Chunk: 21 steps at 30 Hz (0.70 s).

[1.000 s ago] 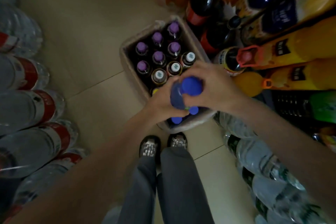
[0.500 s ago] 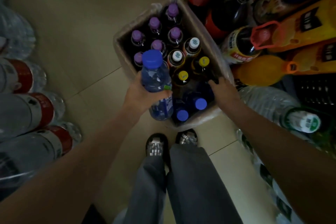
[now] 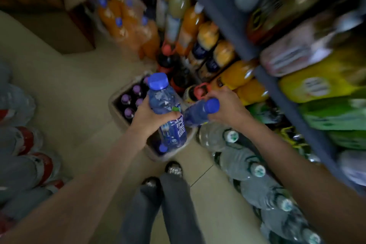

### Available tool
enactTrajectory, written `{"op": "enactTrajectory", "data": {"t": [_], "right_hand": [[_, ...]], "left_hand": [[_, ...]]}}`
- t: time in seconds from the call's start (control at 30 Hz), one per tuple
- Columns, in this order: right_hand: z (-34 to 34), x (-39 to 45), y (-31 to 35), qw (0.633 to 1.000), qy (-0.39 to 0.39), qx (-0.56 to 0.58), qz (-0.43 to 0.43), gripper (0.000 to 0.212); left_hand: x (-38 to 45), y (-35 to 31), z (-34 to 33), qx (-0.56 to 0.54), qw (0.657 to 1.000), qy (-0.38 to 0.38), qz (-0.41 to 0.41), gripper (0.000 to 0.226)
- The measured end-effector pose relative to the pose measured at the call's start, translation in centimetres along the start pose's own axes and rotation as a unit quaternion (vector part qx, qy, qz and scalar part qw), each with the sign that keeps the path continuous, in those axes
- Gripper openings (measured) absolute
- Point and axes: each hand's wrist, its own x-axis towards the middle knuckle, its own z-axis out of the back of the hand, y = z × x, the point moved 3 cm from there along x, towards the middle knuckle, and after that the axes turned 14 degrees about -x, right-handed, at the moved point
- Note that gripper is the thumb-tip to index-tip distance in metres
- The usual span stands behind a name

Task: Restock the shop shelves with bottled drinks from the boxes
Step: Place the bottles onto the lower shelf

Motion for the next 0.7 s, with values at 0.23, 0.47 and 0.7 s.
{"op": "enactTrajectory", "data": {"t": [0.23,0.47,0.7], "right_hand": [[31.1,-22.4,1.5,0.973,-0.222,-0.060,-0.025,0.040],[46.2,-47.7,-0.5,0.751,-0.605,0.265,-0.027,0.038],[42.2,-61.4,-9.5,0.419,-0.719,0.532,-0.154,0.027]], "left_hand": [[-12.4,-24.3,-9.5,0.109,0.958,0.228,-0.138,0.039],[-29.7,-36.3,-25.1,0.079,0.883,0.403,-0.229,0.030],[-43.8,-33.6,-37.6,0.125,0.798,0.530,-0.258,0.022]]}}
